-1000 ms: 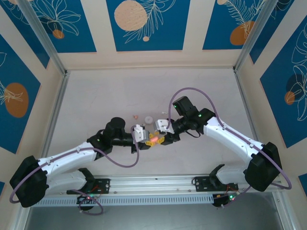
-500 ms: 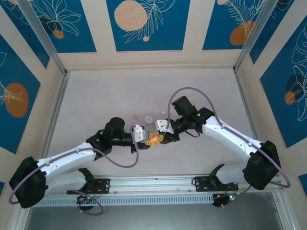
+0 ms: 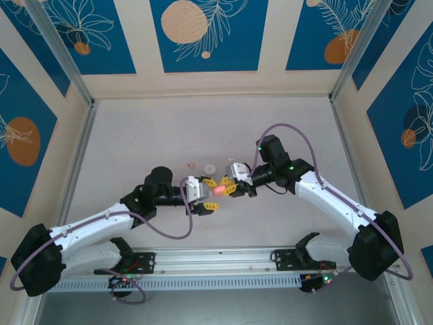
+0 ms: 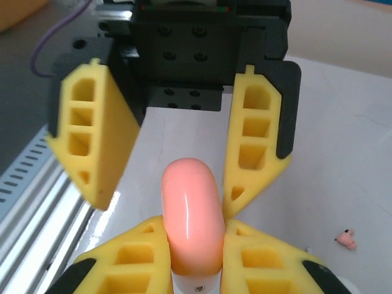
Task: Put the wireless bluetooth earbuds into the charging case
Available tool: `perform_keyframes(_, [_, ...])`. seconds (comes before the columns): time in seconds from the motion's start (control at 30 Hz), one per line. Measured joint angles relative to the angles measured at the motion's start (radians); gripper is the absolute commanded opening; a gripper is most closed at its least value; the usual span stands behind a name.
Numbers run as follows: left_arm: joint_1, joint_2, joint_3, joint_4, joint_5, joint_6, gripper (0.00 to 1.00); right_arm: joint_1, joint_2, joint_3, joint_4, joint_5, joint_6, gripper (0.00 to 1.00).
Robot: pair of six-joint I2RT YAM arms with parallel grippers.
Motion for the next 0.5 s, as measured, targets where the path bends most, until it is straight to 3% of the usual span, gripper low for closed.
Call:
perform_keyframes(0.17, [0.005, 0.001, -0.035, 0.026, -0.014, -0.022, 0.52, -0.064, -0.064, -0.066, 0.077, -0.107, 0.064, 0.12])
perform_keyframes(0.5, [0.005, 0.050, -0.061, 0.180, -0.006, -0.095, 0.50, -0.068, -0.093, -0.130, 0.220, -0.196, 0.179, 0.12])
